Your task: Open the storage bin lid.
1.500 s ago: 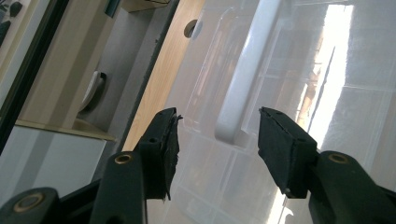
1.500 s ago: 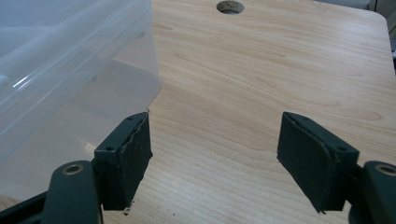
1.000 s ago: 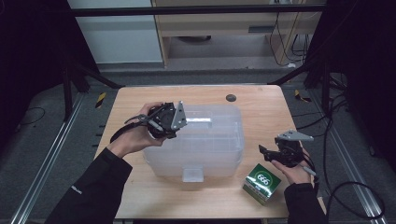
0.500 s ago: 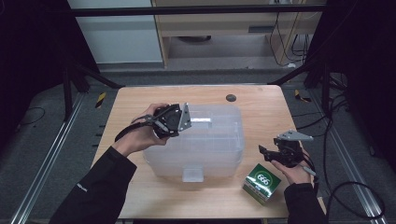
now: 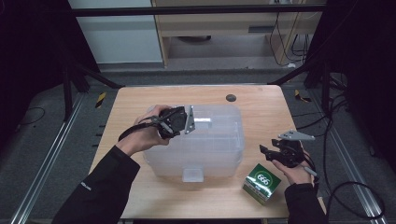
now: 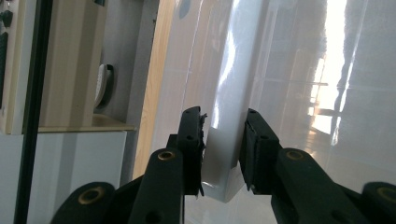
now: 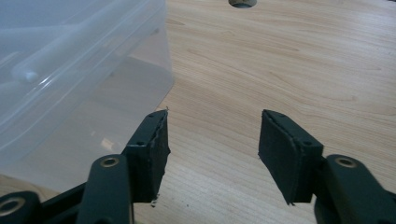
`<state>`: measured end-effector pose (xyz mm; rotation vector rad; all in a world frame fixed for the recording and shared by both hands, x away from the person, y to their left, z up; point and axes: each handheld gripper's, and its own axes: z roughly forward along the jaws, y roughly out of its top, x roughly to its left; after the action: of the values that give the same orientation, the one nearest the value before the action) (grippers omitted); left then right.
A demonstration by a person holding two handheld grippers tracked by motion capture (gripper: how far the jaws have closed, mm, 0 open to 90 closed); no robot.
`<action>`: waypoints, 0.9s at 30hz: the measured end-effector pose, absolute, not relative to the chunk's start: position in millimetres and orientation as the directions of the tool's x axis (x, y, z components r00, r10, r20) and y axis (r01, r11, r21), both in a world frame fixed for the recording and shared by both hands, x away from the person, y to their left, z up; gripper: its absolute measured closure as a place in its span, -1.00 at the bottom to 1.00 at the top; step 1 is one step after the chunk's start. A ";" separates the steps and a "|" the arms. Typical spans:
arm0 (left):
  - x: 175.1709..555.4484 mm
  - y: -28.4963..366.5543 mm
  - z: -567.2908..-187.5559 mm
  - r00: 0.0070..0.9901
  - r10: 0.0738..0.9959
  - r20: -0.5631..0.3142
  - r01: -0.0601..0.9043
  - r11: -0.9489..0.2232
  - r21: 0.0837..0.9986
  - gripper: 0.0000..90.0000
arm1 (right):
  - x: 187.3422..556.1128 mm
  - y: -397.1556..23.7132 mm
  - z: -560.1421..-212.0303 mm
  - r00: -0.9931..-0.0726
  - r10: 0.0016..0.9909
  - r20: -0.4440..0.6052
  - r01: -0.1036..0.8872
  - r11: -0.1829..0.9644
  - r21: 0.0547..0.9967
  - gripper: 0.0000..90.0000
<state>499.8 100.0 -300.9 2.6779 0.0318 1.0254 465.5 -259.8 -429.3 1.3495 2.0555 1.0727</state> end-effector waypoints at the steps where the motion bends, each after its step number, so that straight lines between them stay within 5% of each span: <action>1: 499.7 99.6 -300.6 0.747 0.113 0.655 -0.077 -0.964 0.254 0.58 | 465.5 -259.8 -429.3 -0.417 0.908 0.042 0.554 0.217 0.804 -0.03; 27: 500.3 97.9 -297.6 0.718 0.095 0.690 -0.087 -0.971 0.224 0.61 | 455.8 -252.2 -413.9 -0.462 0.883 0.083 0.542 0.207 0.815 0.80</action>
<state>500.3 97.9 -297.6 2.6832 0.0059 1.0968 455.8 -252.2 -413.9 1.3248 2.0859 1.1497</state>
